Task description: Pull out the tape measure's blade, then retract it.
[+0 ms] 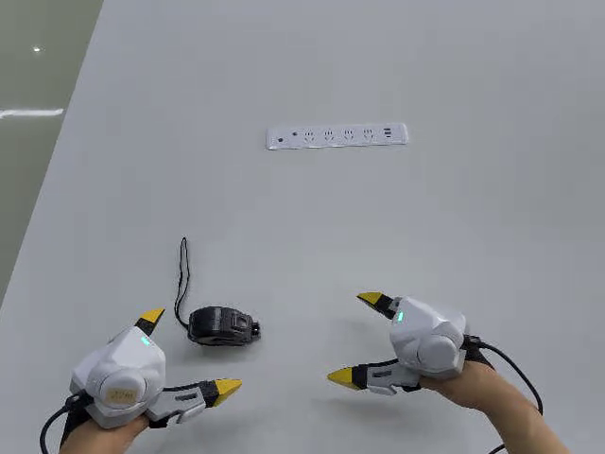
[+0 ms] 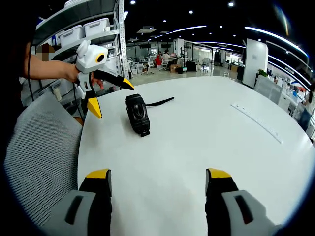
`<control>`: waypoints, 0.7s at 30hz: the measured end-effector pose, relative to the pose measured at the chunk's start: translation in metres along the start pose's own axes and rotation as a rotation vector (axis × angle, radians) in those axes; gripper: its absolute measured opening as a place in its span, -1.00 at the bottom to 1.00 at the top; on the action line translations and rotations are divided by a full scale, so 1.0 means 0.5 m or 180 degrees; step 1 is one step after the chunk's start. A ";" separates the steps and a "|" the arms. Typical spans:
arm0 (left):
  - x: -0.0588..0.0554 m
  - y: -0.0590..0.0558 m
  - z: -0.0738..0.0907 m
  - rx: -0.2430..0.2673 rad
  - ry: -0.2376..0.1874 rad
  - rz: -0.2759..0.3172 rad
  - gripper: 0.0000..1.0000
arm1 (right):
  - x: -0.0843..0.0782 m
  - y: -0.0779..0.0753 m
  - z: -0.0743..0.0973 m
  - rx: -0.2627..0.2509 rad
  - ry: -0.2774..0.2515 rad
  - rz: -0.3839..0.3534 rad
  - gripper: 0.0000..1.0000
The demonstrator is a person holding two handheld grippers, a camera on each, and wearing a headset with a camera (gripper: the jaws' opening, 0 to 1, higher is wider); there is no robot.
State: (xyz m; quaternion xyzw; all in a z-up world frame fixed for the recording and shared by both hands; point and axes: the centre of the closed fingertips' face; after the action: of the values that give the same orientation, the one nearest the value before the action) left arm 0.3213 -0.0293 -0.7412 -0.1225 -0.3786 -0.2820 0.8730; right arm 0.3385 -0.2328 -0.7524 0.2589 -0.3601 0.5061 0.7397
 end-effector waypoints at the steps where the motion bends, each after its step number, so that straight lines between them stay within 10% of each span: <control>1: -0.001 0.000 0.004 -0.0007 -0.0009 0.0000 0.95 | -0.003 0.001 0.005 0.0011 0.0002 -0.0007 0.60; 21: -0.027 0.005 0.050 -0.0085 -0.0043 -0.0171 0.98 | -0.041 -0.012 0.100 -0.0118 -0.0045 -0.0139 0.78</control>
State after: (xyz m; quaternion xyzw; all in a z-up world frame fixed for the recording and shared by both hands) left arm 0.3007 -0.0111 -0.7339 -0.1259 -0.3838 -0.3095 0.8608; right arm 0.3259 -0.2839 -0.7383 0.2565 -0.3690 0.4813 0.7526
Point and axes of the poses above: the centre of the closed fingertips' face, and the gripper's own axes: z roughly backward along the fingers, y roughly to its left, x roughly out of its top, and after that the axes turned 1 degree about z, right-handed
